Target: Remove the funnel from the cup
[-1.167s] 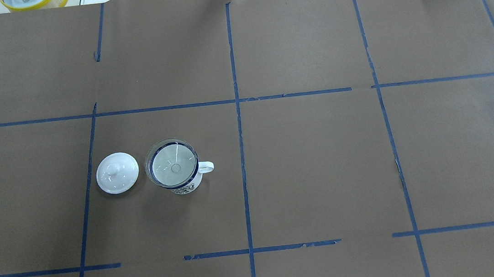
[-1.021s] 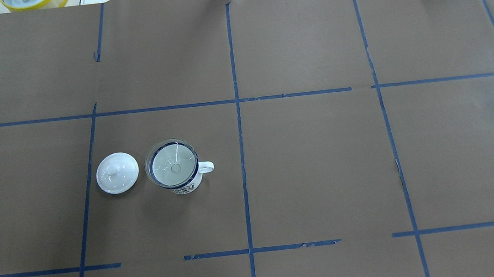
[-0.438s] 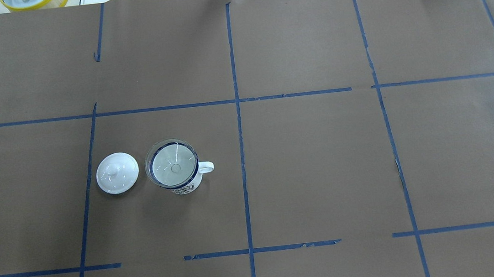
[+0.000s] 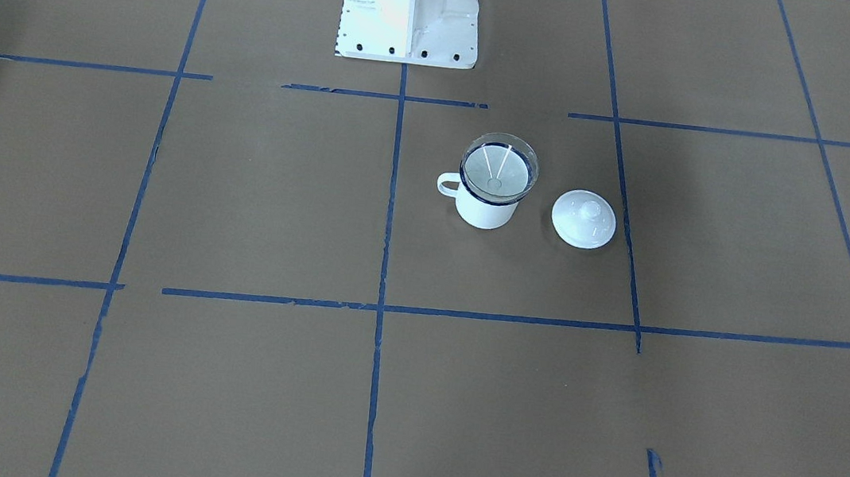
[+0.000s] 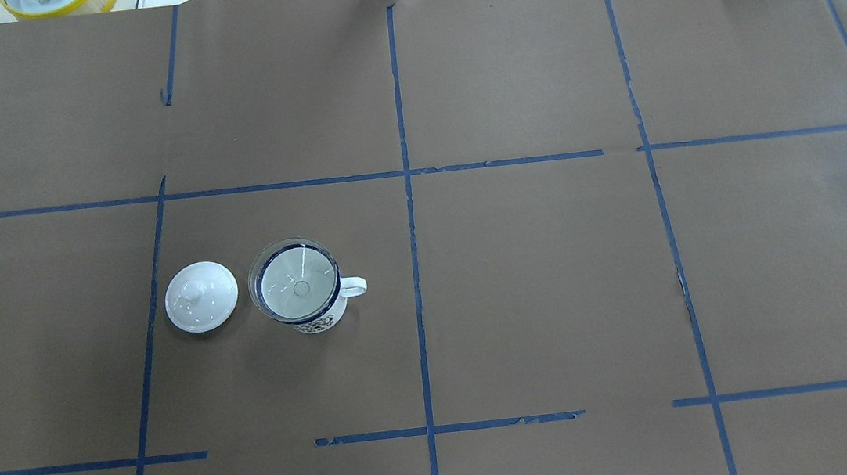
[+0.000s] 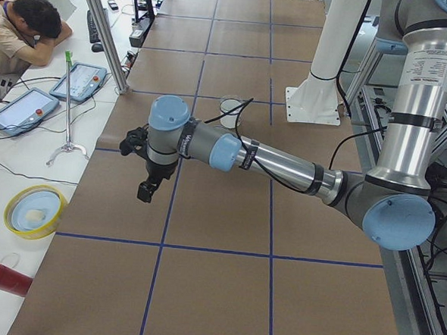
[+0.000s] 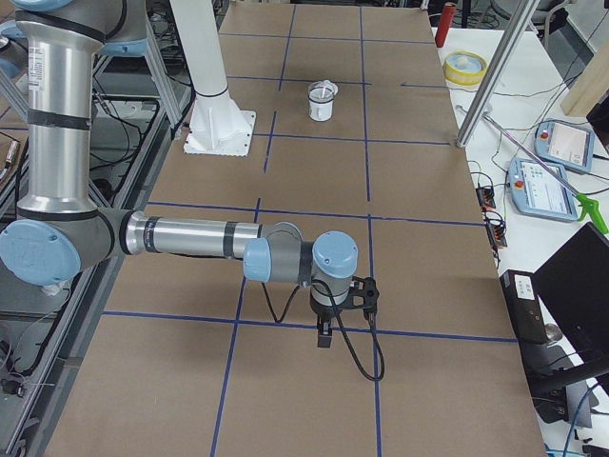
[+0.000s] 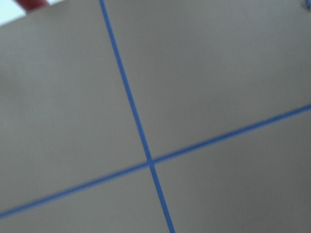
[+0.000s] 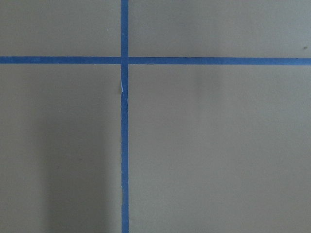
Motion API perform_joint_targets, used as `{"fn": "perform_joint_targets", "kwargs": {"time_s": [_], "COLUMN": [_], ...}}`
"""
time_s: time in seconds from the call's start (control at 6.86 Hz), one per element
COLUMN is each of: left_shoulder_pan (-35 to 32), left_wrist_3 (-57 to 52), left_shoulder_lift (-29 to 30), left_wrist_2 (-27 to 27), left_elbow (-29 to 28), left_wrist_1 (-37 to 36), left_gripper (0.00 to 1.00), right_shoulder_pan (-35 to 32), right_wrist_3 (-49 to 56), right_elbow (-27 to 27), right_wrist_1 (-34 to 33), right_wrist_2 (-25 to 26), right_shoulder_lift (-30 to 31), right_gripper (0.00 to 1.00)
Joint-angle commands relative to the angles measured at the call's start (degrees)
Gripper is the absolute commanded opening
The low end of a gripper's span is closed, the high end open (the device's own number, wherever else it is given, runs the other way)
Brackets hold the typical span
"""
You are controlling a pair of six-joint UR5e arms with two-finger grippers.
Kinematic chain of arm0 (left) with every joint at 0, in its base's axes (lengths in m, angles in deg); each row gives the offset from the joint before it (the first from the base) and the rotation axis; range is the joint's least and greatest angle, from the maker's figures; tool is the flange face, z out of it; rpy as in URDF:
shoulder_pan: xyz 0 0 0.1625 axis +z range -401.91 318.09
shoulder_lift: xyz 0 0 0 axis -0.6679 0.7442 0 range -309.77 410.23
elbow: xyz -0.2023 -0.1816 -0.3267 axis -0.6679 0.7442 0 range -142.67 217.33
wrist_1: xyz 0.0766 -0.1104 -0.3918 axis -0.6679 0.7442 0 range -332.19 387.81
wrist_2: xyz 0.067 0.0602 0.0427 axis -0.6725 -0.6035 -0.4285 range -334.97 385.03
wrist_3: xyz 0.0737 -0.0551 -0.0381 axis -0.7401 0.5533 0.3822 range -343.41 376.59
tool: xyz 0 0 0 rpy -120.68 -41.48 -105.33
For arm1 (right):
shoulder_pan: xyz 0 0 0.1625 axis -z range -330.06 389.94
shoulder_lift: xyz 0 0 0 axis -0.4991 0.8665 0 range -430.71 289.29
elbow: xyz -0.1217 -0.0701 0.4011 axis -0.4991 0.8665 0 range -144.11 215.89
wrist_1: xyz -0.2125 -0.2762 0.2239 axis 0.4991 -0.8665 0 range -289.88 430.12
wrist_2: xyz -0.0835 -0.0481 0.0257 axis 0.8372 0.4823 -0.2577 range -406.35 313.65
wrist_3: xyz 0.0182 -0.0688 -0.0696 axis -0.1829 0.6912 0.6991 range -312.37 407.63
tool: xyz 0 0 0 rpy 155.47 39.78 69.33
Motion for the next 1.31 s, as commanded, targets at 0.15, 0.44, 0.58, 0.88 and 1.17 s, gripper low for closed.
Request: {"fn": "perform_joint_targets", "kwargs": {"time_s": [0.15, 0.44, 0.58, 0.88, 1.17], "left_shoulder_pan": [5.45, 20.21, 27.58, 39.99, 50.02], "left_wrist_3": [12.01, 41.49, 55.64, 76.77, 88.61], "left_shoulder_lift": [1.94, 9.01, 13.59, 21.42, 31.59], "left_wrist_2": [3.24, -2.25, -4.64, -6.77, -13.85], "left_elbow": [1.75, 3.52, 3.53, 3.26, 2.39], "left_wrist_1": [5.74, 6.29, 6.03, 5.42, -6.01], "left_gripper": [1.00, 1.00, 1.00, 1.00, 1.00], "right_shoulder_pan": [0.00, 0.00, 0.00, 0.00, 0.00], "right_wrist_3": [0.00, 0.00, 0.00, 0.00, 0.00], "right_elbow": [0.00, 0.00, 0.00, 0.00, 0.00], "right_wrist_1": [0.00, 0.00, 0.00, 0.00, 0.00], "right_wrist_2": [0.00, 0.00, 0.00, 0.00, 0.00], "right_shoulder_lift": [0.00, 0.00, 0.00, 0.00, 0.00], "right_gripper": [1.00, 1.00, 1.00, 1.00, 1.00]}}
